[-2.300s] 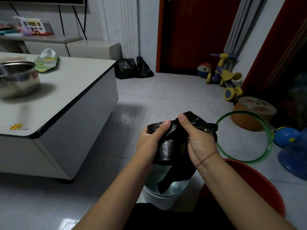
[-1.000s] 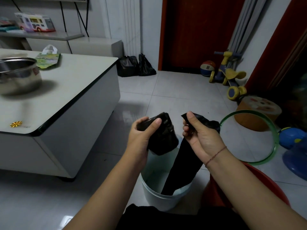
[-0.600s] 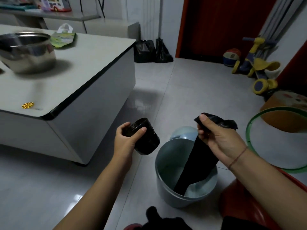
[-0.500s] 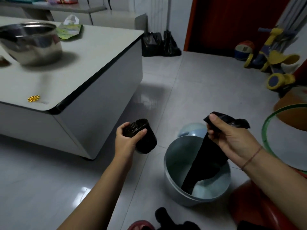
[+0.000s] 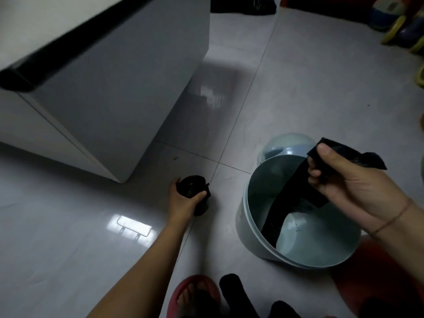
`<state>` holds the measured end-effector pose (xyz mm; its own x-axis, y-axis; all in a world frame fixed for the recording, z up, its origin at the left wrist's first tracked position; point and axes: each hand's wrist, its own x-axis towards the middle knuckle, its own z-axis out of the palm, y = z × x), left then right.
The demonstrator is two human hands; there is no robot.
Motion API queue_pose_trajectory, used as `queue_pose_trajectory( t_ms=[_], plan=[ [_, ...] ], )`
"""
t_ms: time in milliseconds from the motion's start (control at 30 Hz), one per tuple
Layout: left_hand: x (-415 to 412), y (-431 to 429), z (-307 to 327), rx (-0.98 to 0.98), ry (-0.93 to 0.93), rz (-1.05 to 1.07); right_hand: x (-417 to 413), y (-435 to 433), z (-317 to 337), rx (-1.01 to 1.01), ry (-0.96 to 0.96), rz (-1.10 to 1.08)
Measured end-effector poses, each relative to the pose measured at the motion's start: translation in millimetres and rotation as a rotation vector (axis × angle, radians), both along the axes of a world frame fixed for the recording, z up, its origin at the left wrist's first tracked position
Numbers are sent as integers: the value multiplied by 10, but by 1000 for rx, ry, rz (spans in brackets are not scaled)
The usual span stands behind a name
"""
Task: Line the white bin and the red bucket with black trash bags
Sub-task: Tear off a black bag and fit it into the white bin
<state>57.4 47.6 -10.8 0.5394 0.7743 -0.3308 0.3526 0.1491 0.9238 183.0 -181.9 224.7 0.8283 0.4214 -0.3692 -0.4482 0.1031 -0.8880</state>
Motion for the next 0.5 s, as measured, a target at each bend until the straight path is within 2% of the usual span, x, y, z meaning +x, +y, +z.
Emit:
queue_pose_trajectory(
  t_ms=[267, 500],
  plan=[
    [-86, -240, -227, 114, 73, -25, 15, -18, -65, -9, -2, 22],
    [-186, -368, -125, 85, 83, -58, -58, 22, -50, -11, 30, 40]
  ],
)
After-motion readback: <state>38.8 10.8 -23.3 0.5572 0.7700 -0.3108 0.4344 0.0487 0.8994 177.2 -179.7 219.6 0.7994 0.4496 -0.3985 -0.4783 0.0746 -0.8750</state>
